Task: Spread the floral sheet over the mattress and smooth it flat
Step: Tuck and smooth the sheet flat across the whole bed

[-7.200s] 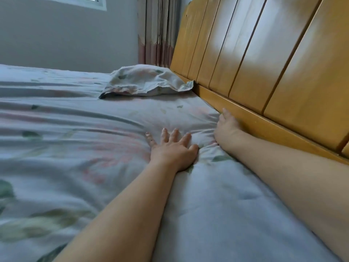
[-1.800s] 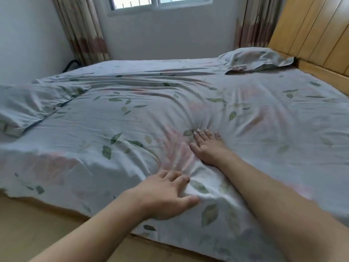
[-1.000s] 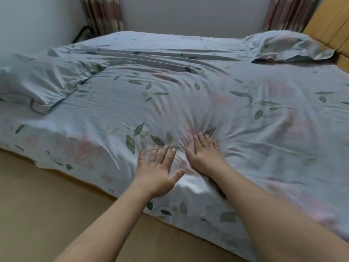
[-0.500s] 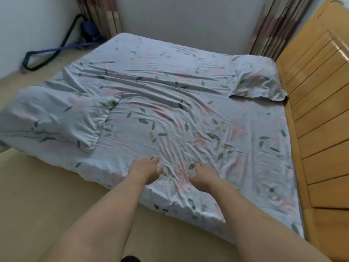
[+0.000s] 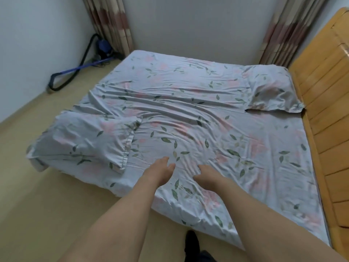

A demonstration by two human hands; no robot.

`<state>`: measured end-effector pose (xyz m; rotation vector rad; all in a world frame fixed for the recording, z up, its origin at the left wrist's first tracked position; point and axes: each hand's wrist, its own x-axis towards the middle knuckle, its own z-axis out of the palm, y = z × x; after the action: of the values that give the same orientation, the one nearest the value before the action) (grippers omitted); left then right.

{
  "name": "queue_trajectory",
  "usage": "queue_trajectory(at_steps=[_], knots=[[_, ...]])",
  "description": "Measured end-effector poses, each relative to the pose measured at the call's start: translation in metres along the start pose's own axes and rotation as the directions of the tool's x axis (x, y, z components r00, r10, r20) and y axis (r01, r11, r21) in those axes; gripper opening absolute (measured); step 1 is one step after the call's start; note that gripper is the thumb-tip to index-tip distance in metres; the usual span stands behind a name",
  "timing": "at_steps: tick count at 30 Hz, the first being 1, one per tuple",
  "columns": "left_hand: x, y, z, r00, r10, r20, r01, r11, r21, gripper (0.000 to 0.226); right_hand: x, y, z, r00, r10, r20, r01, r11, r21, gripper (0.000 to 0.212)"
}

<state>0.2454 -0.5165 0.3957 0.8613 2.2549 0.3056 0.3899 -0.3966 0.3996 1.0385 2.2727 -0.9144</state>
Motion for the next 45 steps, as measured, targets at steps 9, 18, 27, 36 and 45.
queue_trajectory(at_steps=[9, 18, 27, 36, 45], knots=[[0.033, -0.12, -0.09, 0.925, -0.373, -0.068, 0.297, 0.825, -0.481, 0.053, 0.103, -0.15, -0.007, 0.976, -0.193, 0.102, 0.2, 0.978, -0.06, 0.061], [0.13, -0.253, -0.194, 0.829, -0.55, 0.096, 0.376, 0.422, -0.825, 0.049, 0.245, -0.318, 0.006, 0.975, -0.195, 0.106, 0.198, 0.98, -0.023, 0.062], [0.301, -0.388, -0.215, 0.698, -0.566, 0.439, 0.546, 0.024, -0.837, 0.045, 0.465, -0.46, 0.053, 0.993, -0.044, 0.108, 0.04, 0.998, 0.04, 0.06], [0.448, -0.485, -0.099, 0.639, -0.706, 0.304, 0.687, 0.346, -0.639, 0.067, 0.658, -0.45, 0.131, 0.987, -0.153, 0.057, 0.14, 0.612, -0.779, 0.081], [0.445, -0.516, -0.111, 0.822, -0.563, 0.084, 0.559, 0.77, -0.308, 0.026, 0.678, -0.478, 0.151, 0.881, -0.444, 0.164, 0.336, 0.343, -0.877, 0.026]])
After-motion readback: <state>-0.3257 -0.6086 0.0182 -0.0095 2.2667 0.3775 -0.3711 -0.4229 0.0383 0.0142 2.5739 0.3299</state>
